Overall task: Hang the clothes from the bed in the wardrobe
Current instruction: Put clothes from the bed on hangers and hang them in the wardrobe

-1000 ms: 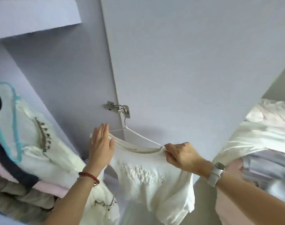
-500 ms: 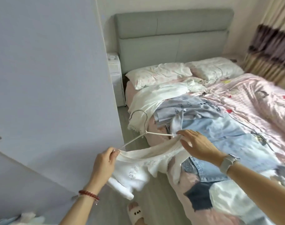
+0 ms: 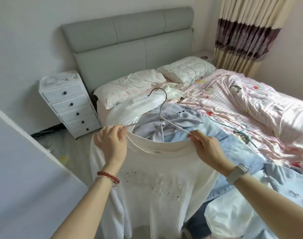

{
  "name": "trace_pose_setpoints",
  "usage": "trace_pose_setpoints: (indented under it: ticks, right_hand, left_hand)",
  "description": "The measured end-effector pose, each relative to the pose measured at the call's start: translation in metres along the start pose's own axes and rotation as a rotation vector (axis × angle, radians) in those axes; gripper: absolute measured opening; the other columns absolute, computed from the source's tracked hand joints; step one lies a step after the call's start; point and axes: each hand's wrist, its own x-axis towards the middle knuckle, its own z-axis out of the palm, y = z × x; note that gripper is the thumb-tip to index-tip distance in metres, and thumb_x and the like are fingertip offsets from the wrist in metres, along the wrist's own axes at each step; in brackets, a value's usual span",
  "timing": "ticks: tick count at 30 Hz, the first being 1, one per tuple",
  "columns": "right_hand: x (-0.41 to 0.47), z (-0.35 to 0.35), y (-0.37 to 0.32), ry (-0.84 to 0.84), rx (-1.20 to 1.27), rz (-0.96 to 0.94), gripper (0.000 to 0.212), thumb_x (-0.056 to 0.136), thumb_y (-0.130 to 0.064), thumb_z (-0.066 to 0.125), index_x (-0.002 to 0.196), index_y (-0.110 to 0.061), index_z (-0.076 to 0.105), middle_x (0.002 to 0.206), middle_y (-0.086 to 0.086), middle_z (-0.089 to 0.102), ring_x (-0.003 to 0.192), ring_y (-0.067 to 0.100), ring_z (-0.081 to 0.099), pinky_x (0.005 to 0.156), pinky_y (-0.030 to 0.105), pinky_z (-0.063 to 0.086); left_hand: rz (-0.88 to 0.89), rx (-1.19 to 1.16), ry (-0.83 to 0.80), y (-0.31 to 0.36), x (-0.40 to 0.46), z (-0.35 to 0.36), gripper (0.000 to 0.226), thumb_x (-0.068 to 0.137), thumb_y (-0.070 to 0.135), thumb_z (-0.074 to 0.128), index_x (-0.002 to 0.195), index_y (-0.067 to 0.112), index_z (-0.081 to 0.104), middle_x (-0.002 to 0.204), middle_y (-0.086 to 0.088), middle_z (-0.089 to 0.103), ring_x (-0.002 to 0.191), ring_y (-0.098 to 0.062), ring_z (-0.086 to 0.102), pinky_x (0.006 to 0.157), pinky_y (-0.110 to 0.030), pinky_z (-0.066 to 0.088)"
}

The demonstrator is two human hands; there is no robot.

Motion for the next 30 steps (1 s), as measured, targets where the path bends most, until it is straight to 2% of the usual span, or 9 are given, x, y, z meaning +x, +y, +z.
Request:
trace_pose_setpoints:
  ticks: [3,5,7,10,13,17,19,27,30]
  right_hand:
    - [0.054,0.022,0.018,0.004,0.136,0.093,0.015,0.091,-0.006,0.052,0.096,-0.007,0.066,0.085,0.007,0.073,0.071,0.035,0.066,0.064,0.039,0.048]
    - [0.092,0.033,0.031,-0.004,0.232,0.097,0.015,0.091,-0.005,0.052,0.096,-0.006,0.066,0.083,-0.004,0.070,0.069,0.029,0.064,0.061,0.032,0.044]
    - [0.128,0.039,0.045,-0.022,0.336,0.139,0.015,0.091,-0.005,0.051,0.095,-0.006,0.066,0.076,-0.014,0.061,0.060,0.015,0.057,0.057,0.022,0.036]
    - [0.184,0.042,0.070,-0.005,0.476,0.213,0.017,0.092,-0.005,0.049,0.091,-0.008,0.066,0.075,-0.022,0.056,0.062,-0.011,0.052,0.057,0.008,0.036]
    - [0.246,0.046,0.101,0.038,0.552,0.274,0.019,0.092,-0.006,0.049,0.083,-0.013,0.064,0.066,-0.014,0.055,0.056,-0.012,0.049,0.052,0.007,0.034]
    - [0.301,0.071,0.166,0.051,0.547,0.422,0.021,0.092,-0.008,0.045,0.079,-0.006,0.061,0.068,0.009,0.060,0.055,0.011,0.047,0.048,0.017,0.030]
    - [0.315,0.087,0.208,0.050,0.503,0.499,0.021,0.092,-0.006,0.044,0.078,-0.005,0.059,0.064,0.008,0.055,0.060,0.023,0.044,0.048,0.019,0.029]
    - [0.330,0.161,0.352,-0.074,0.278,0.833,0.026,0.092,-0.011,0.040,0.103,0.001,0.060,0.102,0.026,0.063,0.094,0.038,0.057,0.078,0.037,0.042]
    - [0.320,0.182,0.393,-0.135,0.218,0.874,0.027,0.090,-0.005,0.039,0.105,0.002,0.059,0.103,0.024,0.062,0.095,0.035,0.056,0.084,0.039,0.042]
  left_hand:
    - [-0.026,-0.015,0.063,0.018,0.049,0.041,0.025,0.092,0.018,0.052,0.115,0.012,0.061,0.139,-0.009,0.044,0.137,-0.029,0.024,0.110,-0.052,0.005]
    - [-0.025,-0.004,0.076,0.033,0.079,0.067,0.043,0.092,0.017,0.050,0.135,0.016,0.044,0.153,-0.011,0.020,0.143,-0.030,0.007,0.111,-0.052,0.000]
    - [0.010,0.010,0.067,0.049,0.105,0.090,0.055,0.091,0.018,0.050,0.143,0.015,0.031,0.154,-0.016,0.009,0.143,-0.032,0.002,0.112,-0.052,-0.001]
    - [0.076,0.022,0.029,0.077,0.141,0.127,0.058,0.090,0.024,0.044,0.144,0.015,0.027,0.155,-0.014,0.008,0.143,-0.030,0.001,0.112,-0.052,0.002]
    - [0.129,-0.045,-0.028,0.106,0.177,0.169,0.056,0.092,0.034,0.036,0.144,0.018,0.026,0.156,-0.008,0.004,0.143,-0.023,-0.004,0.114,-0.044,0.002]
    - [0.180,-0.042,-0.280,0.130,0.202,0.240,0.053,0.096,0.032,0.038,0.146,0.022,0.021,0.156,-0.002,0.005,0.143,-0.016,-0.003,0.115,-0.038,0.002]
    - [0.151,-0.003,-0.435,0.130,0.204,0.280,0.054,0.096,0.030,0.040,0.146,0.021,0.021,0.156,-0.002,0.006,0.143,-0.016,0.000,0.116,-0.037,0.004]
    - [0.042,0.117,-1.087,0.106,0.105,0.409,0.056,0.093,0.041,0.045,0.140,0.013,0.032,0.142,-0.006,0.035,0.131,-0.021,0.031,0.106,-0.032,0.029]
    - [-0.023,0.151,-1.182,0.092,0.068,0.438,0.058,0.090,0.048,0.043,0.136,0.014,0.033,0.136,-0.005,0.038,0.124,-0.021,0.036,0.101,-0.033,0.034]
